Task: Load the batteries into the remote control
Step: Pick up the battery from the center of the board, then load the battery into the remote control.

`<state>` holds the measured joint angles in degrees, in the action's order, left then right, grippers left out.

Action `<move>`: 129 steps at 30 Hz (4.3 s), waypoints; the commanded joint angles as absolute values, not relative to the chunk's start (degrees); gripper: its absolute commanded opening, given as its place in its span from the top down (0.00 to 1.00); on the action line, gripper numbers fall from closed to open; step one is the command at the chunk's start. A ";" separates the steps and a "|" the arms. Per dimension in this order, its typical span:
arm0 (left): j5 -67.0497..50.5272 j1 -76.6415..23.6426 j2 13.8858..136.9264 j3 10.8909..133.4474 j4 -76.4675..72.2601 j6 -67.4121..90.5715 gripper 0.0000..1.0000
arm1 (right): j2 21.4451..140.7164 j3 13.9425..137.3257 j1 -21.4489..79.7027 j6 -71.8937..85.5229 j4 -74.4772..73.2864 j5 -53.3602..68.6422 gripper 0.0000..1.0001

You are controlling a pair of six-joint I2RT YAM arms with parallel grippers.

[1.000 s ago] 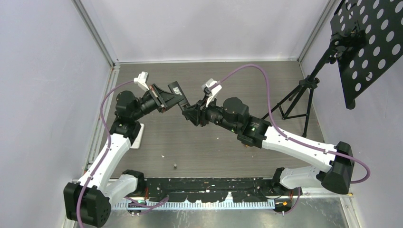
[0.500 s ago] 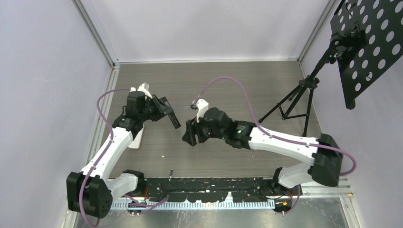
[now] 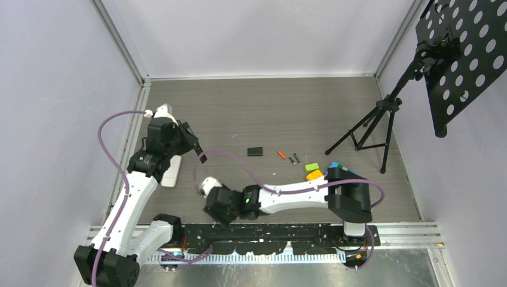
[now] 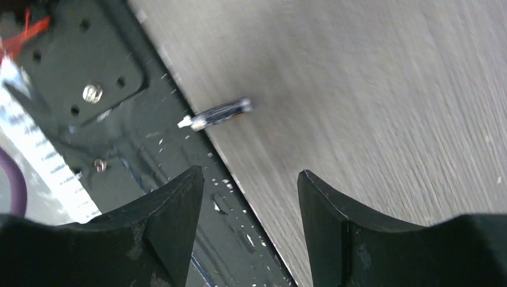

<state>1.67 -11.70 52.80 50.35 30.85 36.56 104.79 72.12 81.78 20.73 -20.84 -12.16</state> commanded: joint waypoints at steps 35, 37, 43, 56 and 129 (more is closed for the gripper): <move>-9.41 1.96 56.81 59.74 39.73 30.21 1.00 | 119.35 84.33 80.20 -13.58 -18.83 -0.79 0.38; -8.65 2.18 56.96 60.13 40.23 29.91 1.00 | 119.74 84.82 80.16 -13.37 -18.82 -0.78 0.37; -6.77 2.64 57.43 61.00 41.19 29.04 1.00 | 120.73 85.98 80.16 -12.90 -18.40 -0.77 0.37; -7.16 3.22 57.85 61.10 41.35 28.34 1.00 | 120.88 85.88 79.66 -8.33 -16.54 -8.60 0.85; -43.72 -11.96 55.36 34.76 -34.59 73.43 1.00 | 76.42 61.70 67.68 14.20 8.93 -25.57 0.81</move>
<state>-41.45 -11.77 56.34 34.13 -28.29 71.83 76.25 61.89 67.59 15.14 5.54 -25.61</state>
